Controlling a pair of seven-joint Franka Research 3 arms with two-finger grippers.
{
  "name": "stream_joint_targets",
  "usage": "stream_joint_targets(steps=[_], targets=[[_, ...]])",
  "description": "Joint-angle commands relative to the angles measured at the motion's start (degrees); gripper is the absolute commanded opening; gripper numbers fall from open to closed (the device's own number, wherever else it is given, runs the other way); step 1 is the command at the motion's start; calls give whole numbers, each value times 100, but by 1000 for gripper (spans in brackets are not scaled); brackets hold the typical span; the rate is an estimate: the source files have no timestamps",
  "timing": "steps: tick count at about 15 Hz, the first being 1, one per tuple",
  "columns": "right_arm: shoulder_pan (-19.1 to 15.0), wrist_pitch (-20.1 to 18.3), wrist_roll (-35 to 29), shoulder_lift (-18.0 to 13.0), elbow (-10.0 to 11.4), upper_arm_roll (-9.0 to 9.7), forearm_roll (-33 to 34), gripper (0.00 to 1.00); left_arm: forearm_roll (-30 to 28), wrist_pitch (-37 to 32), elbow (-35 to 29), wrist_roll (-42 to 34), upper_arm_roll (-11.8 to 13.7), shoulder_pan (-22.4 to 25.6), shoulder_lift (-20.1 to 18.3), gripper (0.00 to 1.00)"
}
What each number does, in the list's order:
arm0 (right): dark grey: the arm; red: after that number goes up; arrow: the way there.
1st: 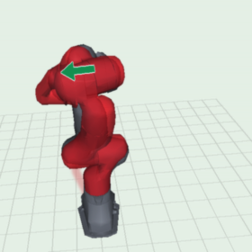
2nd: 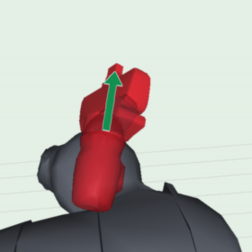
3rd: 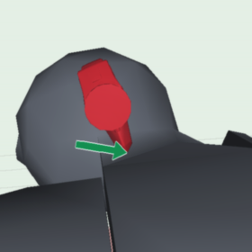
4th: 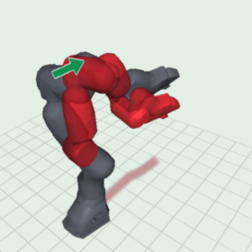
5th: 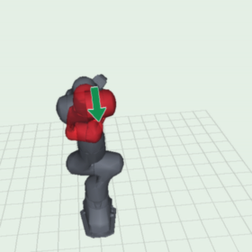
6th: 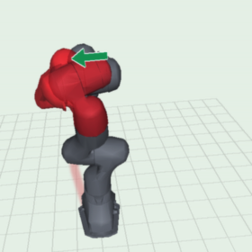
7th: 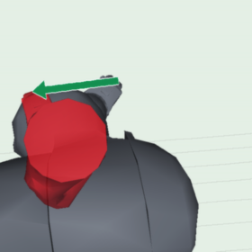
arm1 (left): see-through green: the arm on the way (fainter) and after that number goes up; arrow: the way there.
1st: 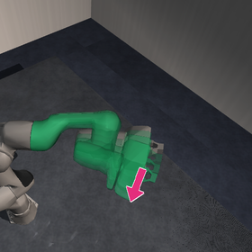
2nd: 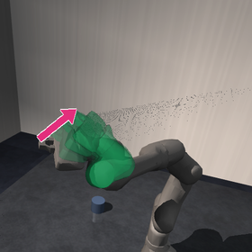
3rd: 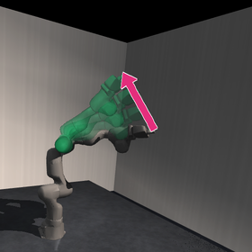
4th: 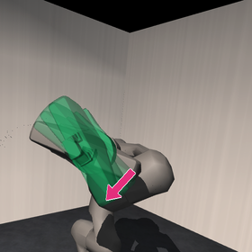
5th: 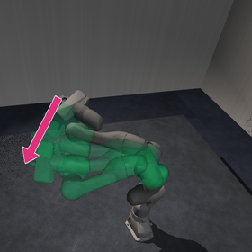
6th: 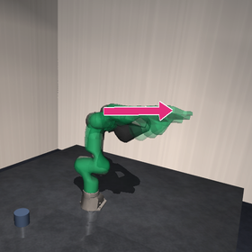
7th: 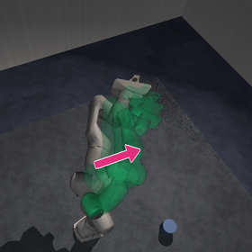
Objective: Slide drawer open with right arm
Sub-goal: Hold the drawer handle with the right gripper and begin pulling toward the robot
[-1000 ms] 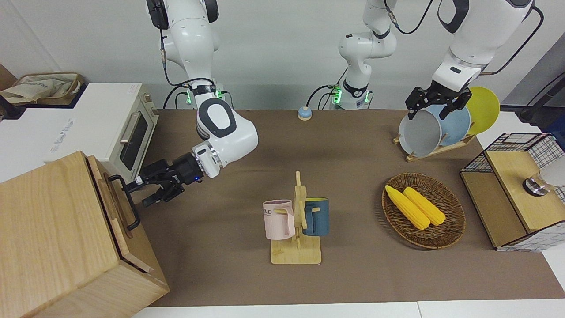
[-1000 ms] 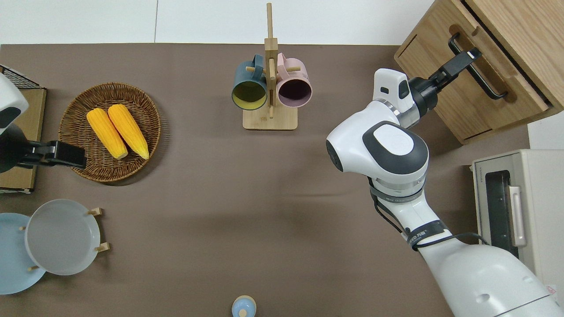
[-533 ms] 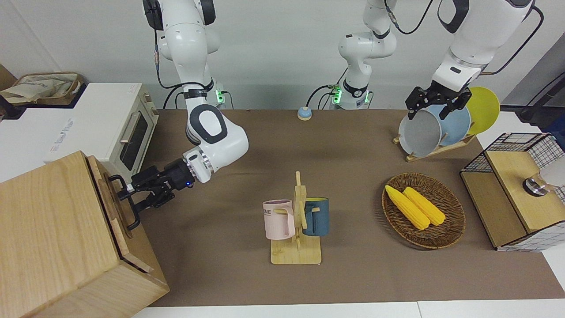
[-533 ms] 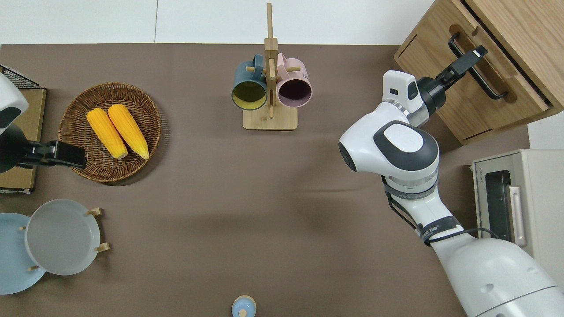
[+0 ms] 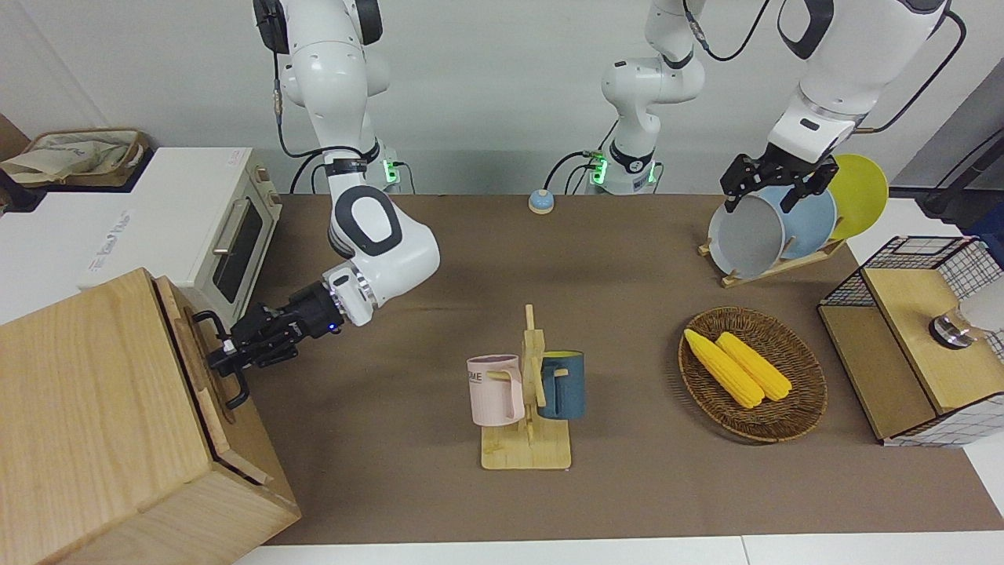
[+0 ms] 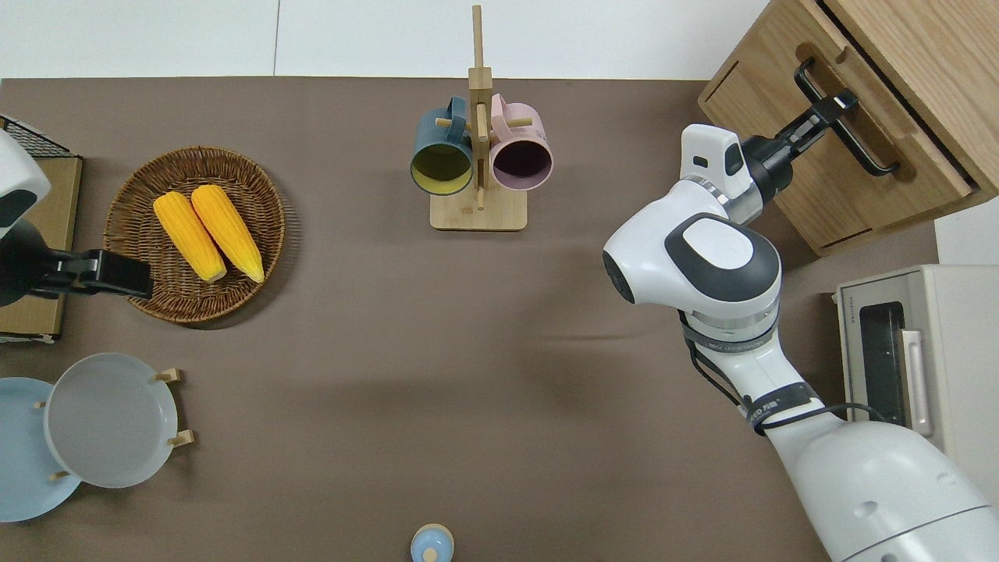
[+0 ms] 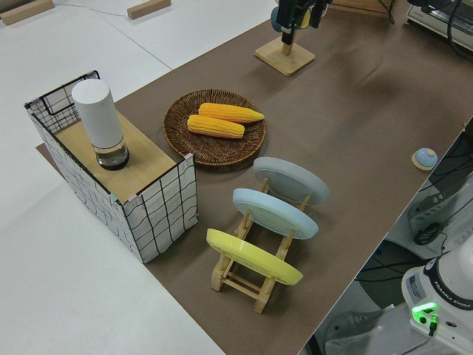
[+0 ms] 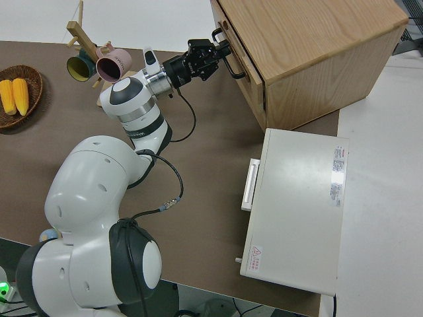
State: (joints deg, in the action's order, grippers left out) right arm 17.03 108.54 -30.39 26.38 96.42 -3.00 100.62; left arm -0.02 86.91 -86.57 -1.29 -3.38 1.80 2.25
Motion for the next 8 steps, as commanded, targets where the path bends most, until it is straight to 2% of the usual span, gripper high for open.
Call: stream_joint_targets(steps=[1, 8], targets=[[-183, 282, 78, -133, 79, 54, 195, 1, 98, -113, 140, -56, -40, 31, 65, 993], [27, 185, 86, -133, 87, 63, 108, 0, 98, -113, 149, -56, -40, 31, 74, 993]])
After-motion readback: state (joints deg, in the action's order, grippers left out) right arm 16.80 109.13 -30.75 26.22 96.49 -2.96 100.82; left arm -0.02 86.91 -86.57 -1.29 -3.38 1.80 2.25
